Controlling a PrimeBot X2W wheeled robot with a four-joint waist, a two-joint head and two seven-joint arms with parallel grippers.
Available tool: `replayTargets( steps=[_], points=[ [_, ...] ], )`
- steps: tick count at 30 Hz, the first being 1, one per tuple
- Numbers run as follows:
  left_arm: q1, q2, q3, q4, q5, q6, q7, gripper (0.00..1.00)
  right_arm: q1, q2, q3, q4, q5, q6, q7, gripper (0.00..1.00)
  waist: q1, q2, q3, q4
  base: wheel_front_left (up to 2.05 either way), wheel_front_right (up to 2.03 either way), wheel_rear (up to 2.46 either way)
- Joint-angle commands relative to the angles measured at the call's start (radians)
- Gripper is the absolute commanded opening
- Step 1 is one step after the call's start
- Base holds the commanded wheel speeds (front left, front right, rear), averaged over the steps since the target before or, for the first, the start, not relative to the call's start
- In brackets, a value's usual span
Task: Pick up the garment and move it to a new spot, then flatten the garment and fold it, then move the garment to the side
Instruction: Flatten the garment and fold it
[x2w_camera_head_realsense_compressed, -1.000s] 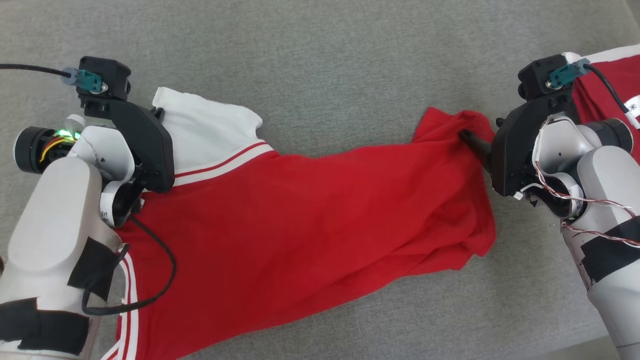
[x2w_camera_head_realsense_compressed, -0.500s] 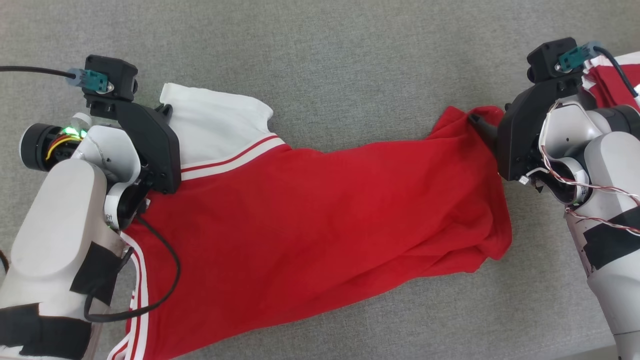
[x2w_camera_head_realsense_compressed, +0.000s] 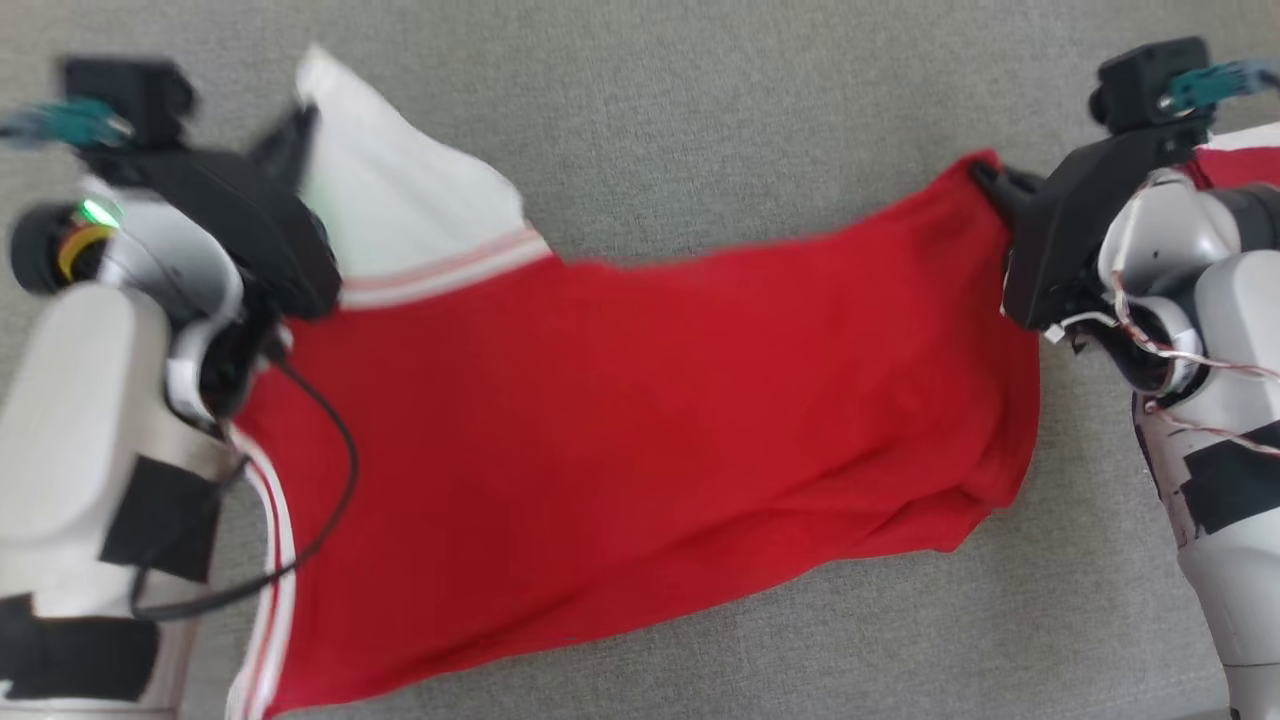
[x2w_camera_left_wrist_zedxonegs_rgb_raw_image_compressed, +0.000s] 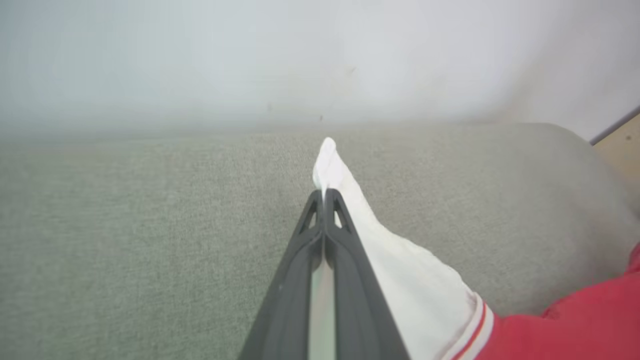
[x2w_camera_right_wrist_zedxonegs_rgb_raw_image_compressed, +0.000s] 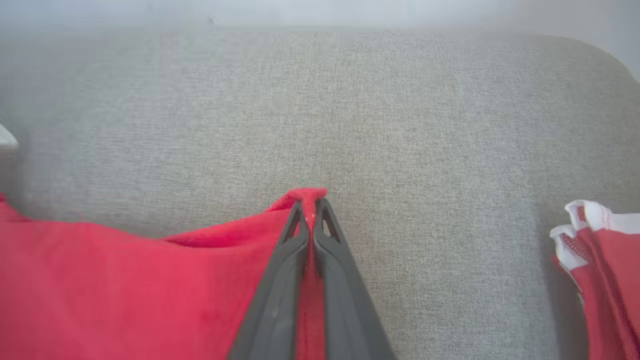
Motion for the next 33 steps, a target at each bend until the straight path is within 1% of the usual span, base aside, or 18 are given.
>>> replayTargets(
  steps=[1, 8, 16, 20, 23, 26, 30, 33],
  points=[
    [-0.016, 0.002, 0.010, -0.012, -0.011, 0.002, -0.016, 0.00, 0.007, 0.005, -0.008, -0.008, 0.010, -0.002, -0.010, 0.00, -0.0001, -0.0001, -0.014, 0.007, 0.00, 0.00, 0.00],
    [-0.069, 0.010, 0.069, -0.112, -0.080, 0.001, -0.133, 0.00, 0.001, -0.001, -0.073, -0.054, 0.050, -0.002, -0.052, 0.00, -0.0001, -0.0001, -0.077, 0.033, 0.00, 0.00, 0.00],
    [-0.125, 0.038, 0.113, -0.196, -0.100, 0.004, -0.234, 0.00, -0.024, 0.040, -0.146, -0.121, 0.065, -0.002, -0.111, 0.00, -0.0001, -0.0001, -0.148, 0.051, 0.00, 0.00, 0.00],
    [-0.155, 0.042, 0.126, -0.212, -0.089, 0.012, -0.270, 0.00, -0.052, 0.058, -0.168, -0.144, 0.057, -0.002, -0.131, 0.00, -0.0001, -0.0001, -0.172, 0.055, 0.00, 0.00, 0.00],
    [-0.182, 0.049, 0.132, -0.215, -0.080, 0.014, -0.298, 0.00, -0.083, 0.067, -0.179, -0.159, 0.047, -0.002, -0.163, 0.00, -0.0001, -0.0001, -0.187, 0.055, 0.00, 0.00, 0.00],
    [-0.214, 0.053, 0.145, -0.214, -0.068, 0.017, -0.348, 0.00, -0.115, 0.076, -0.182, -0.165, 0.036, -0.002, -0.206, 0.00, -0.0001, -0.0001, -0.208, 0.052, 0.00, 0.00, 0.00],
    [-0.246, 0.057, 0.149, -0.200, -0.062, 0.018, -0.379, 0.00, -0.136, 0.074, -0.179, -0.167, 0.035, -0.002, -0.249, 0.00, -0.0001, -0.0001, -0.222, 0.048, 0.00, 0.00, 0.00],
    [-0.267, 0.058, 0.145, -0.187, -0.059, 0.017, -0.389, 0.00, -0.145, 0.070, -0.169, -0.160, 0.045, -0.002, -0.258, 0.00, -0.0001, -0.0001, -0.222, 0.042, 0.00, 0.00, 0.00]
  ],
)
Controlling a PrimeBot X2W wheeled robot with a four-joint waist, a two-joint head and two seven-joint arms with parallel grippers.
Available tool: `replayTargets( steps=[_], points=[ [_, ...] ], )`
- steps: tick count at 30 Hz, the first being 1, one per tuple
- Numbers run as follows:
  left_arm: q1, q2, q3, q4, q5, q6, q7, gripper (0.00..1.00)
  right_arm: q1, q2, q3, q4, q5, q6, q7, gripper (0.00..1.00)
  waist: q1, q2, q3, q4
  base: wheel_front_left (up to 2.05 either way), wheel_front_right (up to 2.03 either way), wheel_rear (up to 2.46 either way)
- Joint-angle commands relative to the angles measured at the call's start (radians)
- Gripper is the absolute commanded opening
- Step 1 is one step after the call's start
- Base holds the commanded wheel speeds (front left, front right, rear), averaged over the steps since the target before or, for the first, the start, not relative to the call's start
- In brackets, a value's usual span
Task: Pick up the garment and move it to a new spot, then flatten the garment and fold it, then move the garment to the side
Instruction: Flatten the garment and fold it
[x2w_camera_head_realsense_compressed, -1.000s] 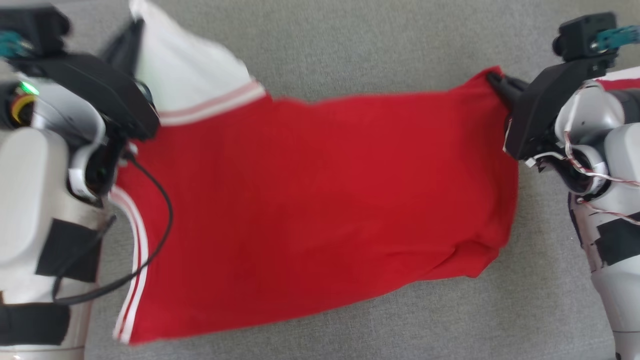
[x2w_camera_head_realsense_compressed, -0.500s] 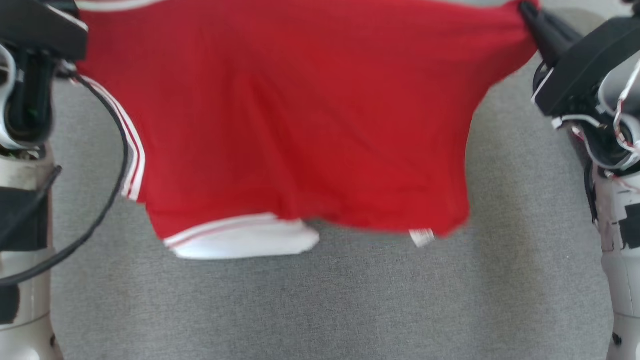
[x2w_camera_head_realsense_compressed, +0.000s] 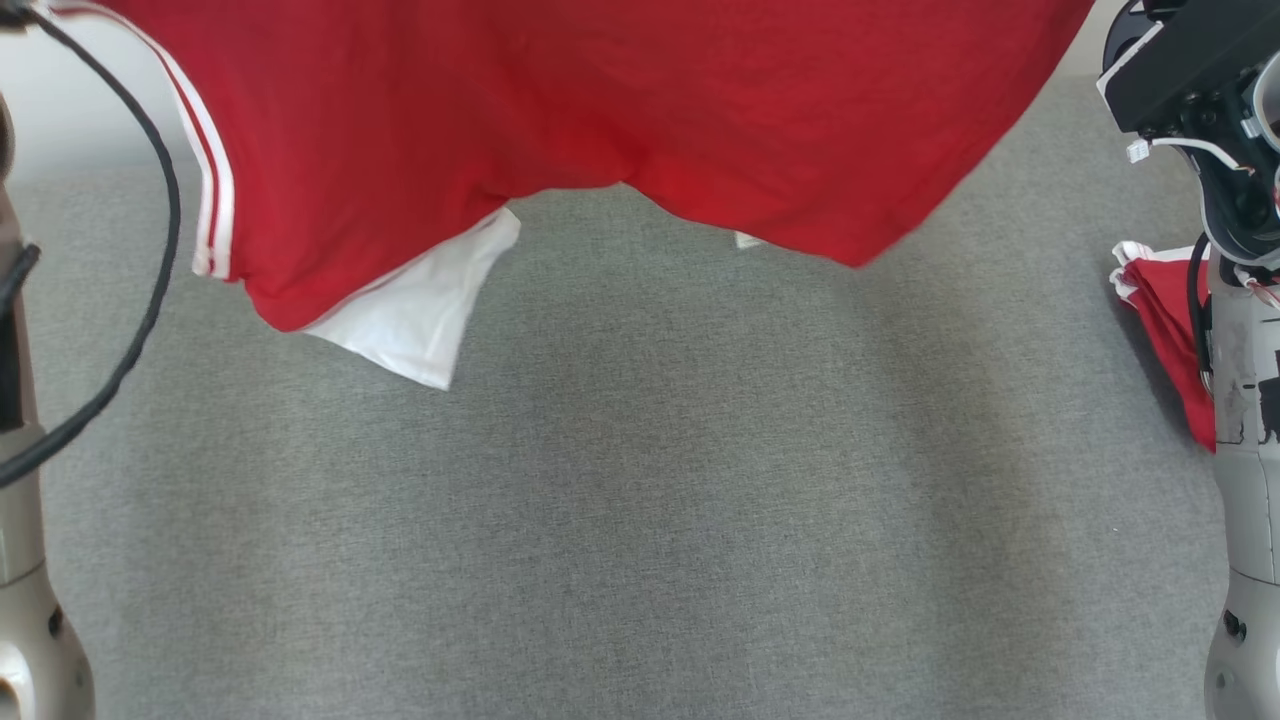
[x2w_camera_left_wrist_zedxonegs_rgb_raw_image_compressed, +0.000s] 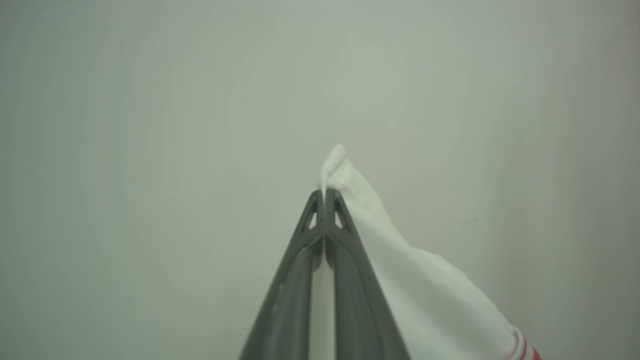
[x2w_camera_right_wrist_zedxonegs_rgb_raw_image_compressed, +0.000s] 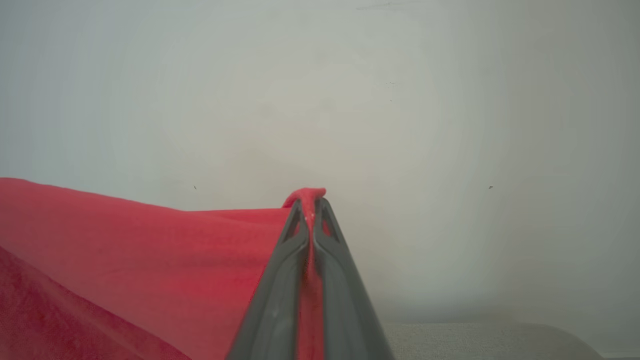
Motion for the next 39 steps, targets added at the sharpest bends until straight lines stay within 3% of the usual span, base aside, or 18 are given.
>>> replayTargets(
  steps=[1, 9, 19, 27, 34, 39],
  points=[
    [-0.022, 0.002, -0.002, 0.009, 0.007, 0.000, -0.005, 0.00, -0.010, -0.007, 0.010, 0.004, 0.009, -0.002, -0.004, 0.00, 0.0002, 0.0001, 0.004, -0.006, 0.00, 0.00, 0.00],
    [-0.082, 0.013, -0.017, 0.022, 0.022, 0.002, -0.015, 0.00, -0.050, -0.022, 0.064, 0.013, 0.044, -0.002, 0.020, 0.00, 0.0002, 0.0001, 0.076, -0.025, 0.00, 0.00, 0.00],
    [-0.244, 0.064, -0.075, 0.011, 0.124, 0.005, -0.055, 0.00, -0.211, -0.017, 0.104, 0.055, 0.043, -0.002, -0.036, 0.00, 0.0002, 0.0001, 0.304, -0.063, 0.00, 0.00, 0.00],
    [-0.429, 0.085, -0.096, -0.016, 0.208, 0.009, -0.161, 0.00, -0.399, 0.005, 0.063, 0.127, -0.034, -0.002, -0.235, 0.00, 0.0002, 0.0001, 0.451, -0.090, 0.00, 0.00, 0.00],
    [-0.598, 0.053, -0.085, -0.067, 0.256, 0.010, -0.216, 0.00, -0.529, 0.027, -0.018, 0.173, -0.113, -0.002, -0.469, 0.00, 0.0002, 0.0001, 0.506, -0.096, 0.00, 0.00, 0.00],
    [-0.648, 0.020, -0.040, -0.210, 0.279, -0.006, -0.218, 0.00, -0.557, 0.018, -0.015, 0.166, -0.202, -0.002, -0.606, 0.00, 0.0002, 0.0001, 0.542, -0.115, 0.00, 0.00, 0.00]
  ],
)
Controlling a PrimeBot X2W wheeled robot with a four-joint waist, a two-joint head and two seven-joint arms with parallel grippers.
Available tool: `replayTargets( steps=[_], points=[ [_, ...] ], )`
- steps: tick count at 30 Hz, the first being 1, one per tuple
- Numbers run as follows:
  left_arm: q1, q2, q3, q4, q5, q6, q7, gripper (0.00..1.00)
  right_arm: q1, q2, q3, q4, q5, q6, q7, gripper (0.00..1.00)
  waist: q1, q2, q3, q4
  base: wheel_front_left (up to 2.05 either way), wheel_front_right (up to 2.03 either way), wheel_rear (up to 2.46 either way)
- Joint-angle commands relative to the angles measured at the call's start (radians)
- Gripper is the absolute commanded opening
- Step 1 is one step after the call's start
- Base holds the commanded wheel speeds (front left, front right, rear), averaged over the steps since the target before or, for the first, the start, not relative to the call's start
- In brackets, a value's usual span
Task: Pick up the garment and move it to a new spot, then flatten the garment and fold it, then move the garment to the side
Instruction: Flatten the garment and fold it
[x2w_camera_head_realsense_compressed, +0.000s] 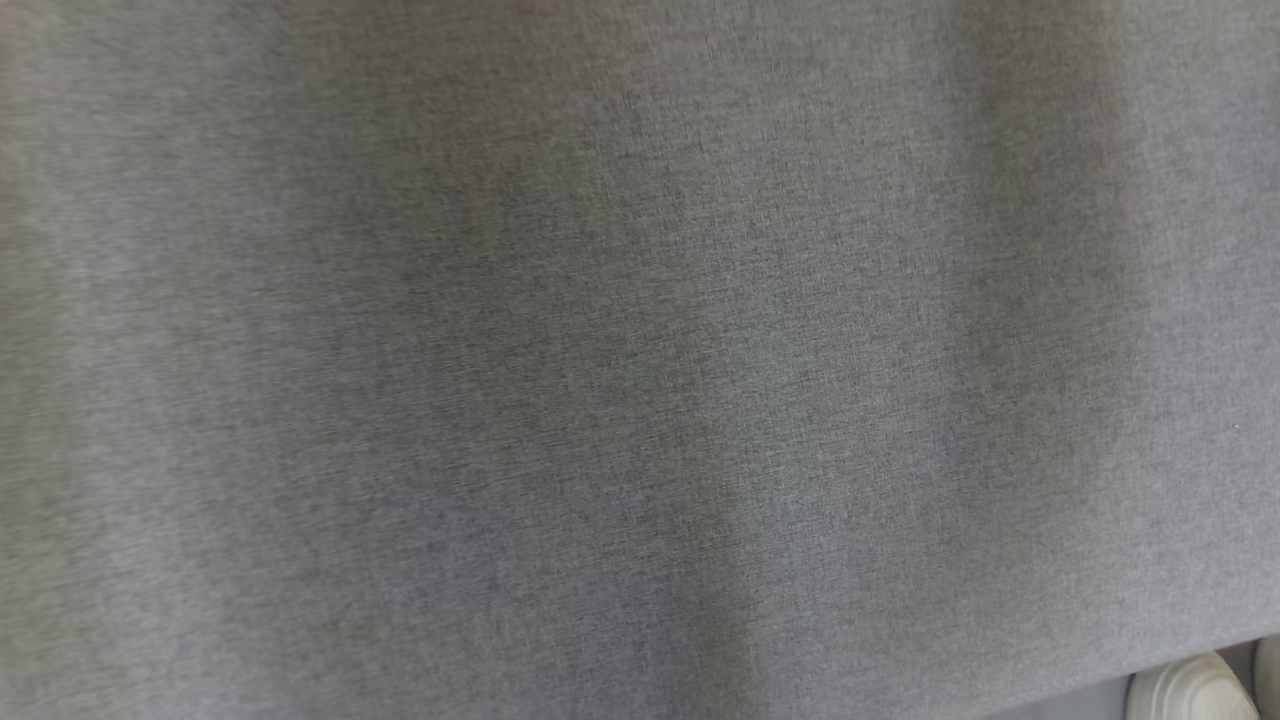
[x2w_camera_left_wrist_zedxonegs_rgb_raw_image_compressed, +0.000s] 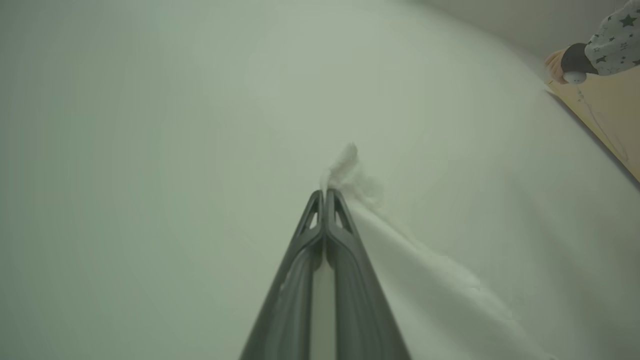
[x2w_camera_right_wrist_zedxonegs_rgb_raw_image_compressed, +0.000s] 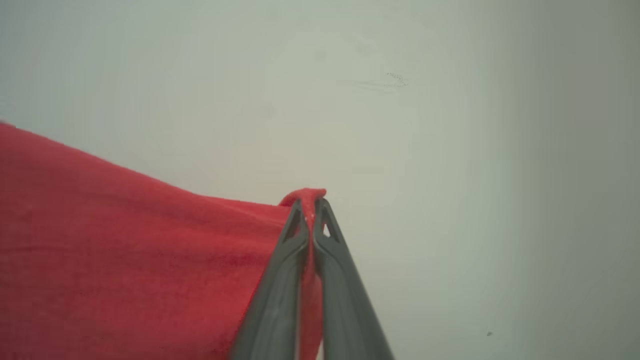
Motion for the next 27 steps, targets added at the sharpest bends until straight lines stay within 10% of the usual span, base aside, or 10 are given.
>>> replayTargets(
  steps=[1, 16, 27],
  points=[
    [0.006, 0.004, -0.003, -0.022, 0.014, -0.009, -0.002, 0.00, -0.002, -0.007, 0.004, 0.000, -0.030, -0.002, -0.022, 0.00, -0.0003, -0.0001, 0.040, -0.025, 0.00, 0.00, 0.00],
    [0.384, 0.085, -0.079, -0.121, -0.088, -0.014, -0.002, 0.00, 0.173, -0.054, 0.192, 0.060, -0.058, -0.002, -0.074, 0.00, -0.0003, -0.0001, 0.079, -0.006, 0.00, 0.00, 0.00],
    [0.730, 0.090, -0.054, -0.100, -0.290, -0.010, 0.014, 0.00, 0.358, -0.118, 0.237, 0.061, 0.123, -0.002, 0.193, 0.00, -0.0003, -0.0001, -0.038, 0.059, 0.00, 0.00, 0.00]
  ],
)
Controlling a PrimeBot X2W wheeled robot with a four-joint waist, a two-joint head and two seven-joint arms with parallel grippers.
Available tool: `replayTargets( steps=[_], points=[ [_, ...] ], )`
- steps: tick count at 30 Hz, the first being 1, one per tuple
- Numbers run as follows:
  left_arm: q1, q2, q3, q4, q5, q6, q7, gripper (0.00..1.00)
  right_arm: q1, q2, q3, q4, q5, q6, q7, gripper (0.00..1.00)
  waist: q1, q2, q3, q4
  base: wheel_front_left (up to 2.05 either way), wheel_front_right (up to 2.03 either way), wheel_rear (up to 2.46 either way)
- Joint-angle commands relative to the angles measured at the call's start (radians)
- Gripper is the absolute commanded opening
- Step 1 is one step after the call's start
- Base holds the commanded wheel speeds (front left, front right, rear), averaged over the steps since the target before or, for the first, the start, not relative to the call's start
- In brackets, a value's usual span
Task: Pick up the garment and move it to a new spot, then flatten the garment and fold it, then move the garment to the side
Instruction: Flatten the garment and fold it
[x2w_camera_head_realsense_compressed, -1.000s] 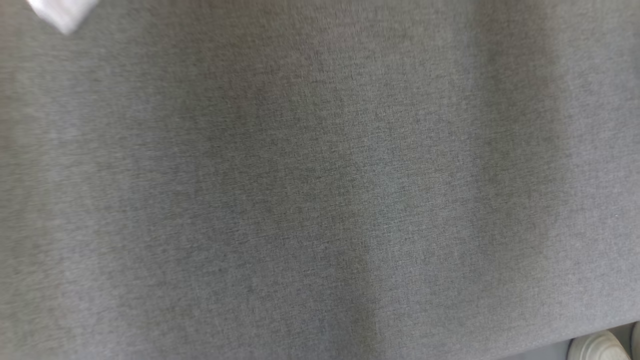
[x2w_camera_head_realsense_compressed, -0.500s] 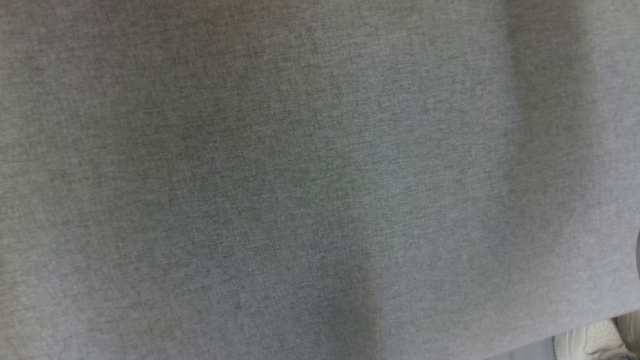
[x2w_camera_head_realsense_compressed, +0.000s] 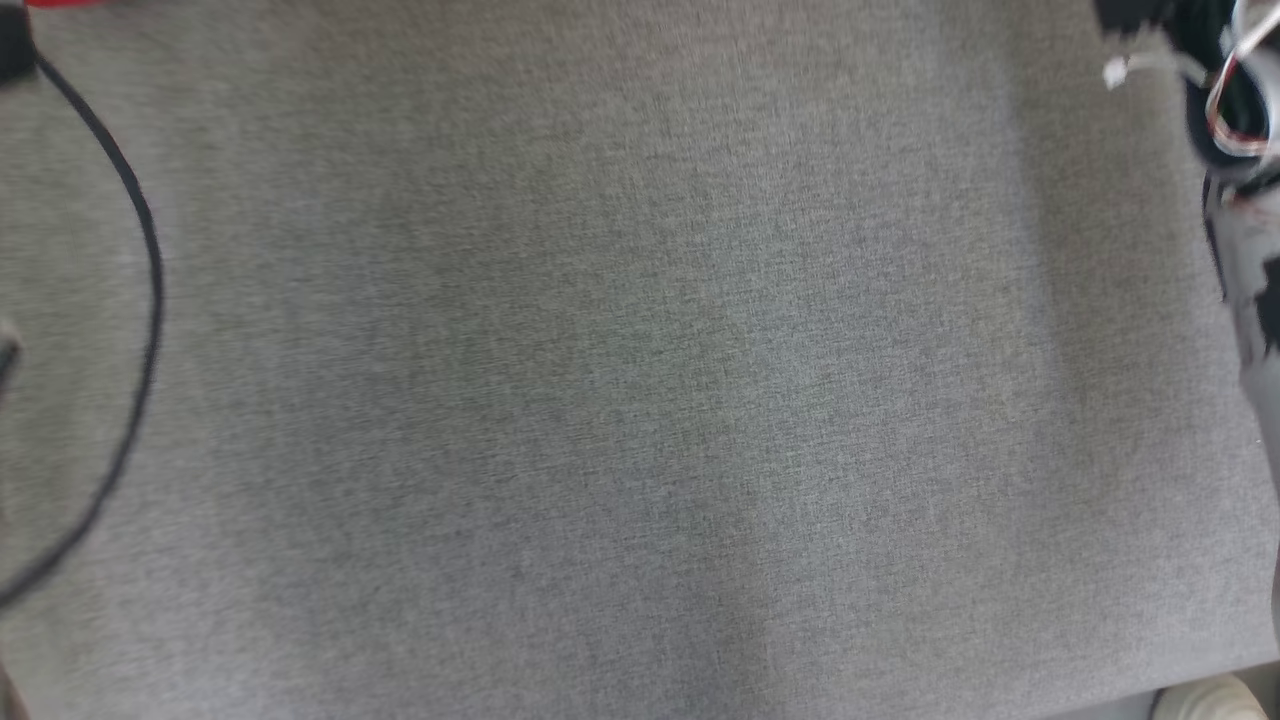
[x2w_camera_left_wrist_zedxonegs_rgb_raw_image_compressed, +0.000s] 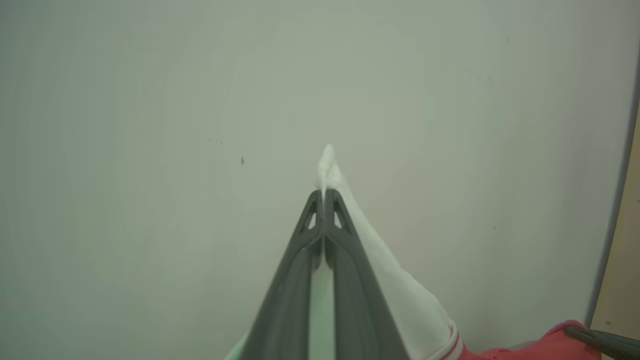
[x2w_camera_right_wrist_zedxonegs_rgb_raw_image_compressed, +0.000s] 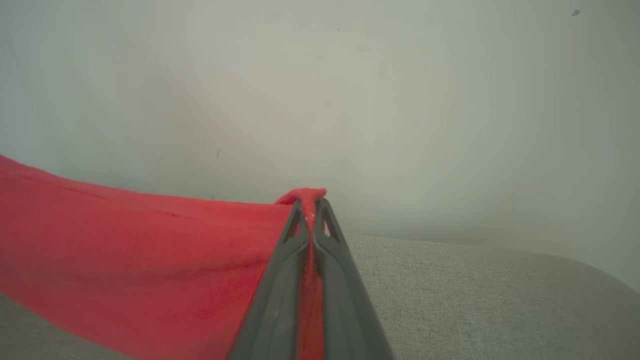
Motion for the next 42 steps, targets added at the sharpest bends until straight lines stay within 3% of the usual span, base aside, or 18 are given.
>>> replayTargets(
  steps=[1, 11, 19, 23, 29, 42],
  points=[
    [0.037, -0.002, 0.005, -0.005, -0.006, 0.005, 0.000, 0.00, 0.029, -0.009, -0.002, -0.006, 0.005, -0.002, 0.009, 0.00, 0.0001, 0.0000, -0.046, 0.031, 0.00, 0.00, 0.00],
    [0.457, -0.065, 0.064, -0.093, -0.098, 0.041, -0.013, 0.00, 0.304, 0.001, -0.058, -0.094, 0.053, -0.002, 0.112, 0.00, 0.0001, 0.0000, -0.212, 0.080, 0.00, 0.00, 0.00],
    [0.831, -0.195, 0.074, -0.144, -0.150, 0.029, -0.017, 0.00, 0.569, 0.026, -0.155, -0.168, 0.076, -0.003, 0.173, 0.00, 0.0001, 0.0000, -0.348, 0.113, 0.00, 0.00, 0.00],
    [0.963, -0.222, 0.050, -0.135, -0.188, 0.012, -0.017, 0.00, 0.675, 0.045, -0.200, -0.187, 0.075, -0.003, 0.189, 0.00, 0.0001, 0.0000, -0.400, 0.126, 0.00, 0.00, 0.00],
    [1.079, -0.208, 0.018, -0.123, -0.284, 0.000, -0.004, 0.00, 0.780, 0.078, -0.255, -0.202, 0.068, -0.003, 0.206, 0.00, 0.0001, 0.0000, -0.452, 0.144, 0.00, 0.00, 0.00],
    [1.255, -0.104, -0.118, -0.129, -0.523, -0.004, 0.129, 0.00, 1.037, 0.130, -0.410, -0.326, 0.019, -0.003, 0.350, 0.00, 0.0001, 0.0000, -0.541, 0.189, 0.00, 0.00, 0.00]
  ],
)
